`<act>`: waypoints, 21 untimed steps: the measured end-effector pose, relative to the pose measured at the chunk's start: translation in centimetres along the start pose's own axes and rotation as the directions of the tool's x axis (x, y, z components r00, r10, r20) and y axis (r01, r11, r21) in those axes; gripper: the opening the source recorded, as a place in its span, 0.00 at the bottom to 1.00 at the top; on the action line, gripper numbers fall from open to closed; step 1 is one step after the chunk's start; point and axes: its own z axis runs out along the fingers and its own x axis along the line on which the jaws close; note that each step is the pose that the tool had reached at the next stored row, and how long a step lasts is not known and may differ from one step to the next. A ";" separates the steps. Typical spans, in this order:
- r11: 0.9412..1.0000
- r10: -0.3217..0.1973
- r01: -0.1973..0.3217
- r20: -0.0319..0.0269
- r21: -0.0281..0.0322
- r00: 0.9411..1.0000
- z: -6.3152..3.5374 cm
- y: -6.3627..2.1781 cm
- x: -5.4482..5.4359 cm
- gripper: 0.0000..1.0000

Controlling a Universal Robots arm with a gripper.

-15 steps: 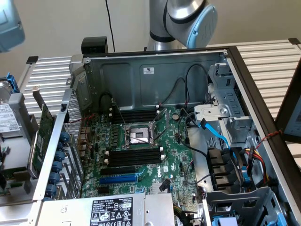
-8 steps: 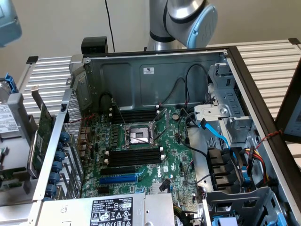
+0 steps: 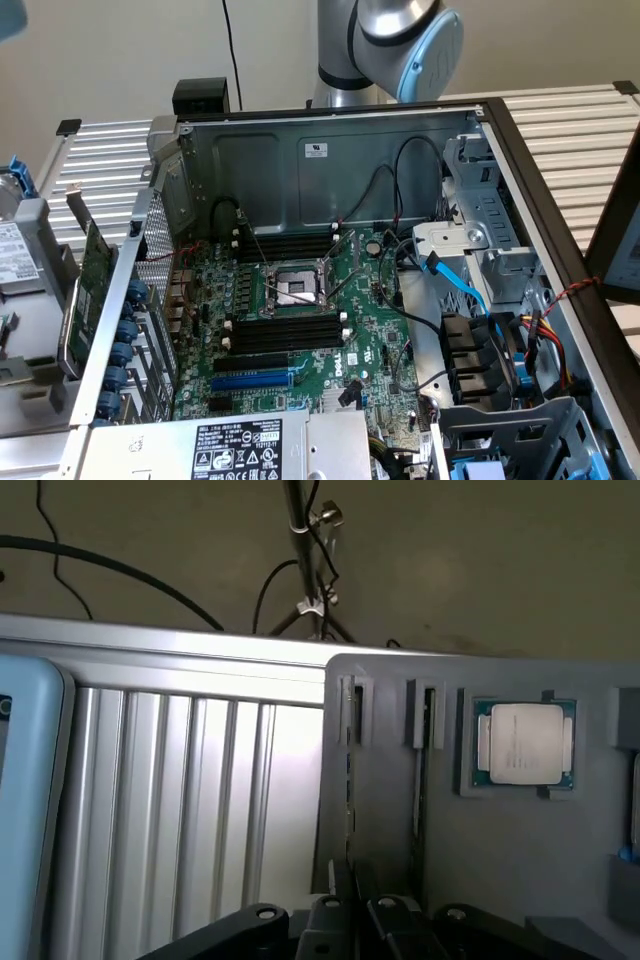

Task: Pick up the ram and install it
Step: 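Pick up the ram and move it above insertion slot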

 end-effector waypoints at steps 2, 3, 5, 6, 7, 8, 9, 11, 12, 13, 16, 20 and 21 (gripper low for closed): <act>1.000 0.000 0.000 0.000 0.000 1.000 -0.92 0.00 0.0 0.13; 1.000 0.000 0.000 0.000 0.000 1.000 -1.36 -0.01 0.1 0.13; 1.000 0.000 0.000 0.000 0.000 1.000 -2.28 -0.09 0.1 0.13; 1.000 0.000 0.000 0.000 0.000 1.000 -2.74 -0.16 0.2 0.13; 1.000 0.000 0.000 0.000 0.000 1.000 -3.17 -0.29 0.2 0.13; 1.000 0.000 0.000 0.000 0.000 1.000 -3.62 -0.48 0.3 0.13; 1.000 0.000 0.000 0.000 -0.001 1.000 -4.06 -0.73 0.4 0.13; 1.000 0.000 0.000 0.000 -0.001 1.000 -4.99 -1.41 0.6 0.13; 1.000 0.000 0.000 0.000 -0.002 1.000 -5.44 -1.77 0.8 0.13; 1.000 0.000 0.000 0.000 -0.002 1.000 -5.90 -2.14 0.9 0.13; 1.000 0.000 0.000 0.000 -0.004 1.000 -7.23 -3.28 1.4 0.13; 1.000 0.000 0.000 0.001 -0.006 1.000 -9.03 -4.87 2.2 0.13; 1.000 0.000 0.000 0.001 -0.006 1.000 -9.48 -5.27 2.3 0.13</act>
